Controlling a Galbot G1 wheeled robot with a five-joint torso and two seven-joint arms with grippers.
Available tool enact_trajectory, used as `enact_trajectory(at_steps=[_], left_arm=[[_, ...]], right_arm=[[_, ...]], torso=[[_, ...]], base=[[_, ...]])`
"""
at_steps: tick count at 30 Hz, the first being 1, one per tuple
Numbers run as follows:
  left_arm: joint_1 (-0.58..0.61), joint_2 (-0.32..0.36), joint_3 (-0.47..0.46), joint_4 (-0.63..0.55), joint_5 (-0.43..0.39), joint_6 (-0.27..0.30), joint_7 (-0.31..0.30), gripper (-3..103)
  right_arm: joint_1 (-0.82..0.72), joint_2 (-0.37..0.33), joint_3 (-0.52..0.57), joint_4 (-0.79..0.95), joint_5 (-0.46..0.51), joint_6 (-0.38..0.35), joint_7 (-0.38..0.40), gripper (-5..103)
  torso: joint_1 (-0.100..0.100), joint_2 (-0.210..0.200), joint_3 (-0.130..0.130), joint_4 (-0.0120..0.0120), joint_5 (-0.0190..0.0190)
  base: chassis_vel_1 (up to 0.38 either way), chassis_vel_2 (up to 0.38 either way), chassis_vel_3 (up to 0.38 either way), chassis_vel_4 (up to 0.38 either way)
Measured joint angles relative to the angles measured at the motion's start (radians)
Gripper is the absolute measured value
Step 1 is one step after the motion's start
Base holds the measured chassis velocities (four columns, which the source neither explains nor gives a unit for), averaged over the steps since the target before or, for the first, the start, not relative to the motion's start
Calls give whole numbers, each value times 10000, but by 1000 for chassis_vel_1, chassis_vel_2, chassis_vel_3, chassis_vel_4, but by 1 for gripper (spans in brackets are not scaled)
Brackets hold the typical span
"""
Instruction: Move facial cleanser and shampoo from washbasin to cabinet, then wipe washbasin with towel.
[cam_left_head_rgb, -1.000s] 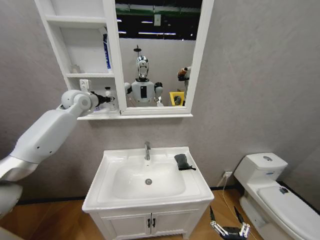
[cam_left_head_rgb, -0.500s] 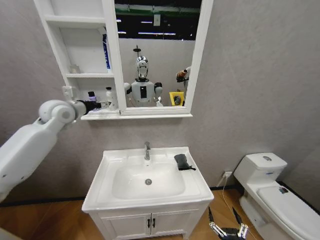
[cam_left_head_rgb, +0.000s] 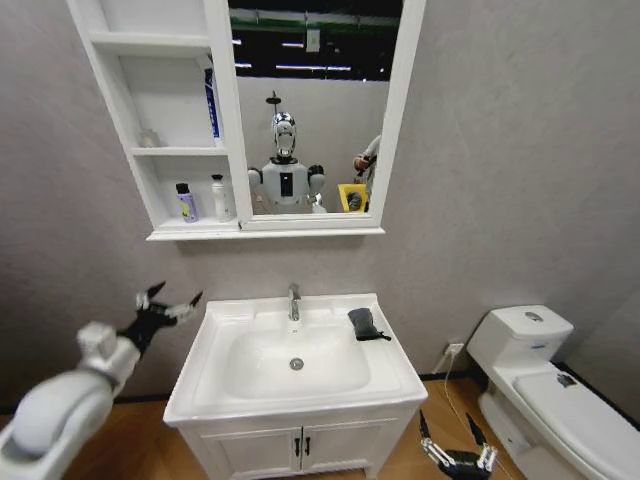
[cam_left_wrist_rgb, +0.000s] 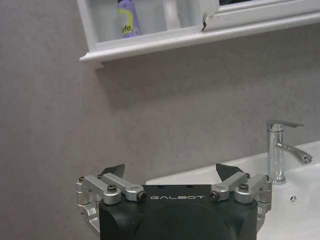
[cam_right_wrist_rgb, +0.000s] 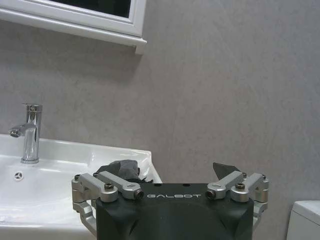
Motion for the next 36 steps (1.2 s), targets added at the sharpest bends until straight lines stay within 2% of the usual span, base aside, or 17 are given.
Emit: enact_trajectory(at_steps=[2, 3, 5, 6, 8, 9, 10, 11, 12, 13, 15, 18, 21, 22, 25, 29, 36], left_arm=[[772, -1176, -30, -116, 526, -505, 234, 100], [772, -1176, -30, -116, 526, -505, 234, 100], [1313, -2080, 53, -230, 803, -859, 306, 100], [1313, -2080, 53, -230, 803, -859, 306, 100], [1838, -2846, 173, -331, 939, -1322, 354, 100], [2014, -3076, 189, -367, 1017, -1553, 391, 100], [2014, -3076, 189, -367, 1017, -1553, 391, 100], [2203, -3285, 189, -390, 1124, -1837, 414, 100], [2328, -3358, 184, -401, 1188, -2010, 422, 100], [2328, -3358, 184, -401, 1188, -2010, 422, 100], [2499, -3375, 140, -424, 1336, -2189, 424, 100], [2518, -3358, 126, -432, 1362, -2198, 420, 100], [2493, -3316, 123, -435, 1367, -2198, 408, 100], [2493, -3316, 123, -435, 1367, -2198, 408, 100], [2457, -3289, 135, -434, 1354, -2186, 394, 100], [2428, -3270, 146, -429, 1332, -2165, 384, 100], [2400, -3253, 157, -418, 1307, -2138, 376, 100]], right_arm=[[24, 8, 6, 37, -93, -121, -10, 100], [24, 8, 6, 37, -93, -121, -10, 100], [-23, 5, 33, 257, -54, -338, -11, 100], [-23, 5, 33, 257, -54, -338, -11, 100], [-56, -47, 122, 640, 191, -972, 1, 100], [-41, -79, 157, 848, 377, -1362, 3, 100], [-41, -79, 157, 848, 377, -1362, 3, 100], [-16, -141, 218, 1126, 631, -1856, -68, 100], [23, -204, 291, 1378, 833, -2235, -174, 100], [23, -204, 291, 1378, 833, -2235, -174, 100], [195, -311, 483, 1804, 1087, -2930, -495, 100], [331, -385, 553, 1951, 1195, -3253, -667, 100], [856, -555, 621, 2209, 1481, -4226, -1164, 100], [856, -555, 621, 2209, 1481, -4226, -1164, 100], [1990, -664, 588, 2272, 1636, -5373, -1333, 100], [2585, -690, 395, 2411, 1684, -5888, -1223, 100], [3081, -827, 283, 2235, 1691, -6108, -1162, 100]], torso=[[0, 0, 0, -5, 1], [0, 0, 0, -5, 1], [2, 0, 1, -2, 1], [2, 0, 1, -2, 1], [3, 0, 1, -6, 2], [3, -1, 1, -6, 2], [3, -1, 1, -6, 2], [3, -1, 2, -3, 0], [3, -1, 2, -2, 0], [3, -1, 2, -2, 0], [3, -2, 2, -5, -2], [4, -2, 2, -4, -1], [4, -2, 3, -5, -2], [4, -2, 3, -5, -2], [4, -2, 3, -2, -2], [7, -3, 4, -2, -3], [5, -3, 3, -8, -3]], base=[[0, 0, 0, 0], [0, 0, 0, 0], [0, 0, 0, 0], [0, 0, 0, 0], [0, 0, 0, 0], [0, 0, 0, 0], [0, 0, 0, 0], [0, 0, 0, 0], [0, 0, 0, 0], [0, 0, 0, 0], [0, 0, 0, 0], [0, 0, 0, 0], [0, 0, 0, 0], [0, 0, 0, 0], [0, 0, 0, 0], [0, 0, 0, 0], [0, 0, 0, 0]])
